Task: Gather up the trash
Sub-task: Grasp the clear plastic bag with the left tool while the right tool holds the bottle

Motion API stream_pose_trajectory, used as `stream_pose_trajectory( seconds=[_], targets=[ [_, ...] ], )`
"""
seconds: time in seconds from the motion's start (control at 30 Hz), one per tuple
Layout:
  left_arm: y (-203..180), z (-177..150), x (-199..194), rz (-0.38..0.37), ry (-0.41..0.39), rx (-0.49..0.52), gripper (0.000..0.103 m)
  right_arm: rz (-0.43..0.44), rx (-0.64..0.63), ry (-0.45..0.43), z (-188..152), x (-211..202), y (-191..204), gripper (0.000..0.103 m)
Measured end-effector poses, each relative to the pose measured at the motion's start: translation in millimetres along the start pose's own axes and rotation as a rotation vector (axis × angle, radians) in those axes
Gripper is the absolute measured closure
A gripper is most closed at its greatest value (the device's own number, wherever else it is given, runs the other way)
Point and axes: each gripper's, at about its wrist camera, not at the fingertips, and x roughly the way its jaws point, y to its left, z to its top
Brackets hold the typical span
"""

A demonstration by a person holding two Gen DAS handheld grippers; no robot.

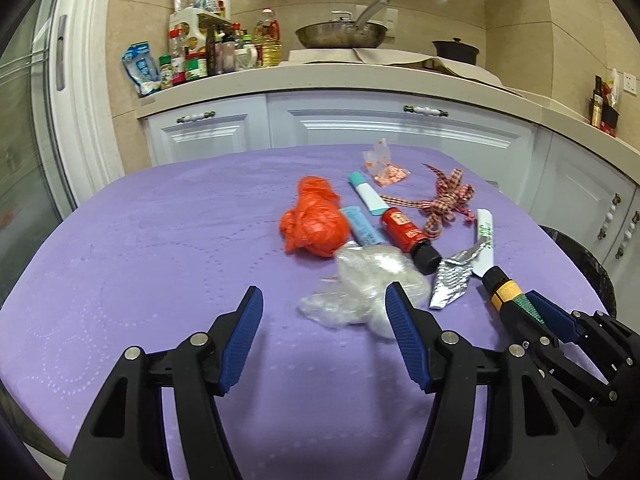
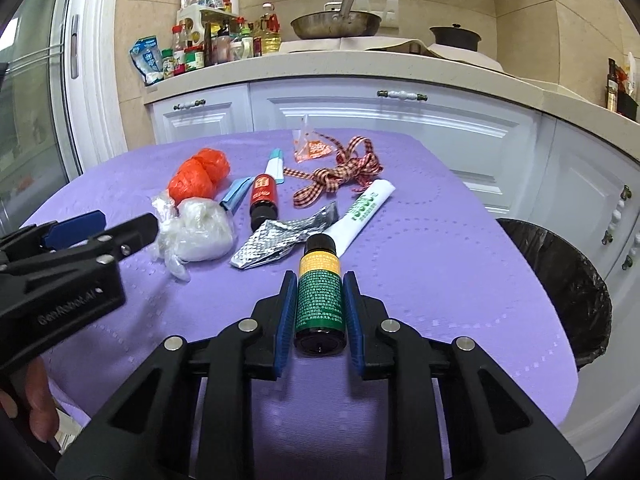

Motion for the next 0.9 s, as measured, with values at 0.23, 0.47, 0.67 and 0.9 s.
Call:
stream_pose_trajectory(
  seconds=[0.23, 0.47, 0.67, 0.9],
  targets=[
    [-18, 6, 11, -0.029, 0.016, 0.029, 0.038, -0.023, 0.03, -0.025, 2, -10, -19, 0.08],
    [-29, 6, 23, -0.04, 0.053, 0.051, 0.039, -0.034, 0.055, -0.033, 2, -12, -33, 0.08],
    [-31, 4, 22, -0.055, 0.044, 0.069, 0.058, -0.033, 0.061, -0.035, 1, -13, -37, 0.08],
    [-32, 3, 15, -0.059, 0.004, 0.085, 0.069, -0.039, 0.059, -0.042, 2, -16, -39, 0.08]
  ],
)
